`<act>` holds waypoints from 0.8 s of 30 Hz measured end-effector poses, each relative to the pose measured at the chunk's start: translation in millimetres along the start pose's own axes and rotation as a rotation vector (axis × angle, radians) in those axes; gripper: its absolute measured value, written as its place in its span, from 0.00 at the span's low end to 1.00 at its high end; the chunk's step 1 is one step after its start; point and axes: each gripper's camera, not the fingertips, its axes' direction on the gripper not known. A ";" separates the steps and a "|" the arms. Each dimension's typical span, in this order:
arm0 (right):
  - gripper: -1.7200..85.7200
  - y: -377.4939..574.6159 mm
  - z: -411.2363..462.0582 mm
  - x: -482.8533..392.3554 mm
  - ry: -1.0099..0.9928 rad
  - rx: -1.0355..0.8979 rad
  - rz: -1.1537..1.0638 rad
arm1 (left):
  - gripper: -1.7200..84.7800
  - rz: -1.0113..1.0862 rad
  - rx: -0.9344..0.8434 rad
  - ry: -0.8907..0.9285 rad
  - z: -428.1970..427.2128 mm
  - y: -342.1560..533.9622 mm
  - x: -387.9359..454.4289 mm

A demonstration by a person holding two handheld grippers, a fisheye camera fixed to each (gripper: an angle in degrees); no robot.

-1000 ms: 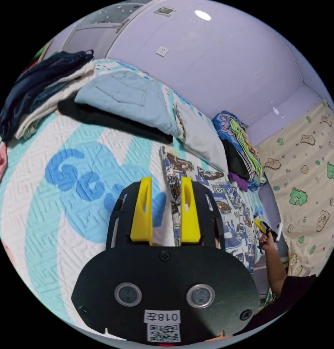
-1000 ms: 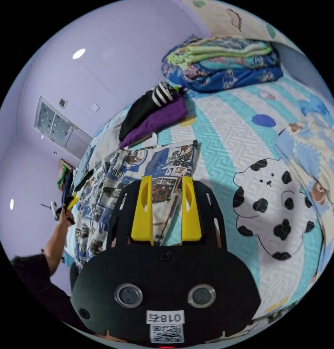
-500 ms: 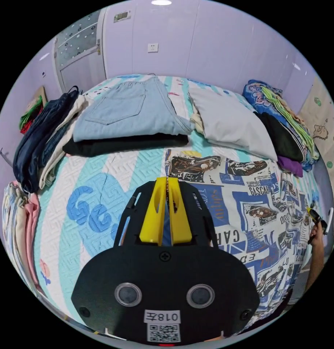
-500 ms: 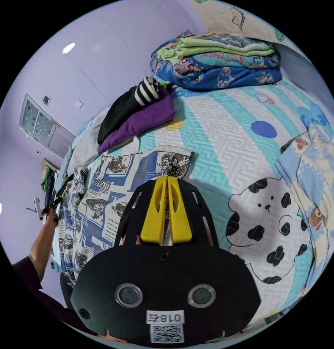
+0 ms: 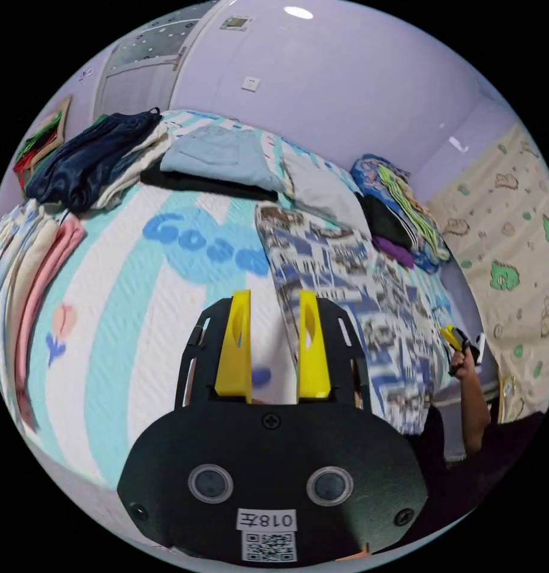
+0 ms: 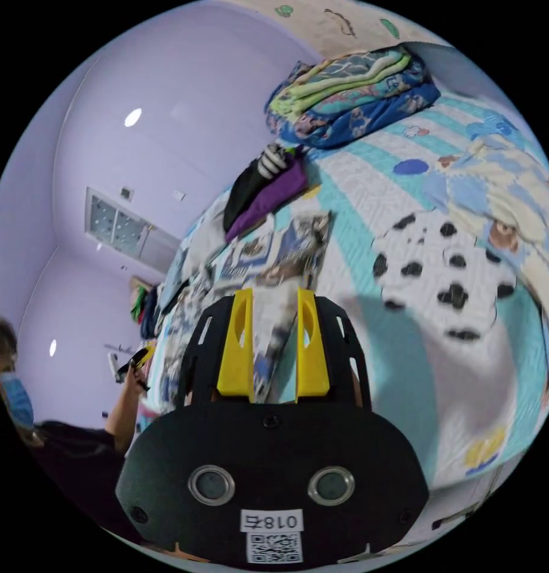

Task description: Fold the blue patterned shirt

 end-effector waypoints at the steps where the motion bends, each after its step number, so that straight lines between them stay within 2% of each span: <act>1: 0.15 25.2 -3.4 -5.3 -0.013 -0.053 -0.003 | 0.16 0.002 -0.010 -0.001 -4.3 14.8 4.2; 6: 0.15 98.7 -9.0 -7.9 -0.063 -0.165 0.035 | 0.16 -0.088 -0.049 0.068 -22.2 113.5 22.5; 12: 0.16 119.3 14.7 -2.4 -0.157 -0.313 0.053 | 0.16 -0.099 -0.162 0.180 2.4 153.3 43.6; 19: 0.15 111.3 50.0 -13.4 -0.167 -0.539 -0.008 | 0.16 -0.048 -0.221 0.124 19.8 177.1 82.9; 20: 0.14 110.7 52.8 -14.6 -0.165 -0.555 -0.015 | 0.14 -0.040 -0.231 0.114 19.9 180.4 88.4; 22: 0.07 109.3 56.7 -18.9 -0.127 -0.590 -0.040 | 0.09 -0.017 -0.246 0.150 19.1 186.1 97.2; 24: 0.04 108.3 49.2 -23.5 -0.110 -0.575 -0.062 | 0.03 0.002 -0.229 0.107 7.8 196.2 109.8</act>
